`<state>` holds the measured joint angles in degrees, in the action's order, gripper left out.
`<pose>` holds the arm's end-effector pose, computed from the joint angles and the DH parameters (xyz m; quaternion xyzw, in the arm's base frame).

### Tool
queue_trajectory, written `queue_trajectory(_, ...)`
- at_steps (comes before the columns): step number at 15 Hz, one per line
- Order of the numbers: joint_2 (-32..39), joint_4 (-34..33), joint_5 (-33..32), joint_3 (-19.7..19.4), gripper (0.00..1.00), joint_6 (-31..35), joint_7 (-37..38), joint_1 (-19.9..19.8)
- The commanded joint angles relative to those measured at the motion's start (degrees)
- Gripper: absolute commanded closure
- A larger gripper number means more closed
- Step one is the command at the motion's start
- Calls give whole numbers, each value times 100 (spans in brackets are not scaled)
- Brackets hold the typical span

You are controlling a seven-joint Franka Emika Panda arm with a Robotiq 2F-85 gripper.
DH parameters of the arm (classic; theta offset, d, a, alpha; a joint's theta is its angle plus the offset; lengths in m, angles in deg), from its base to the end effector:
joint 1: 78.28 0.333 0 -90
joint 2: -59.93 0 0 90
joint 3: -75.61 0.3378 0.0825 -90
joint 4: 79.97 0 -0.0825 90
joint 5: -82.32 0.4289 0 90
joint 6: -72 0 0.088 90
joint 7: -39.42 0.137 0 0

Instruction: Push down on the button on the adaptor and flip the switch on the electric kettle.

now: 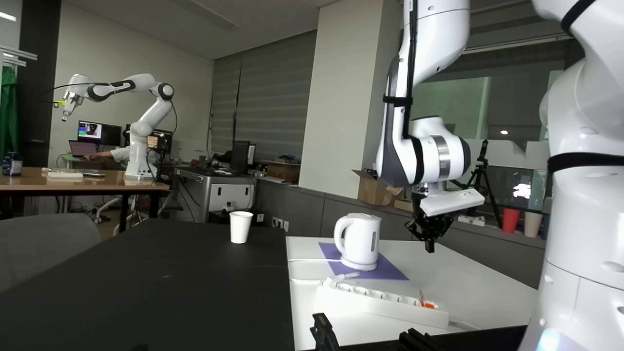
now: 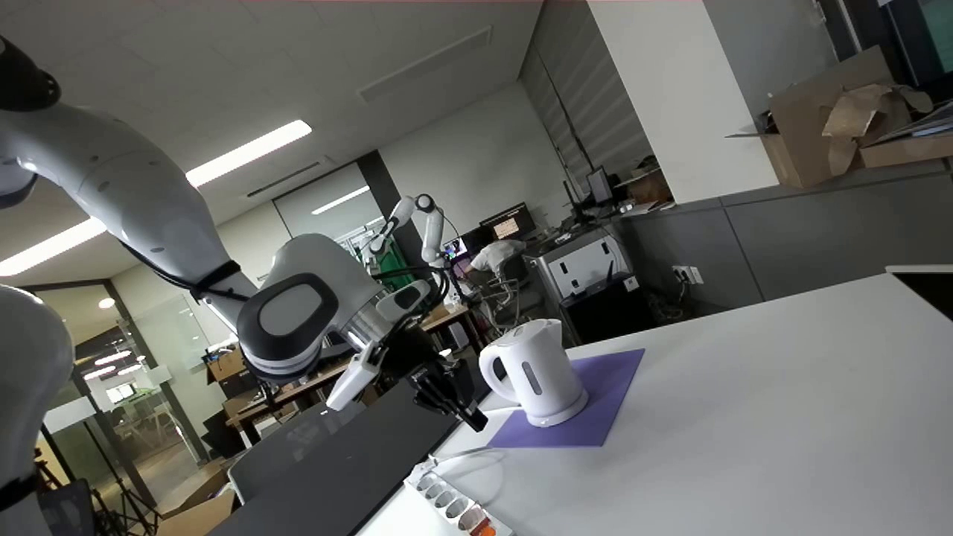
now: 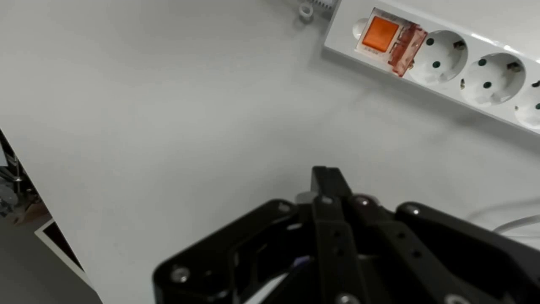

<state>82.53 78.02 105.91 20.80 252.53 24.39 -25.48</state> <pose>0.4056 -0.1034 0.1304 0.9822 -0.0596 0.0895 0.1540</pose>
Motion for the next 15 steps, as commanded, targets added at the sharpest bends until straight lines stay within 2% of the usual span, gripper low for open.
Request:
queue_trajectory(1, 0, 0, 0, 0, 99, 0, 0, 0)
queue_trajectory(5, 176, -222, -4, -171, 100, -31, 20, 151)
queue_trajectory(10, 347, -1029, -14, -811, 100, -318, 62, 588)
queue_trajectory(12, 390, -1363, 5, -873, 100, -177, 79, 633)
queue_trajectory(15, 339, -1789, 35, -707, 100, -88, 79, 530)
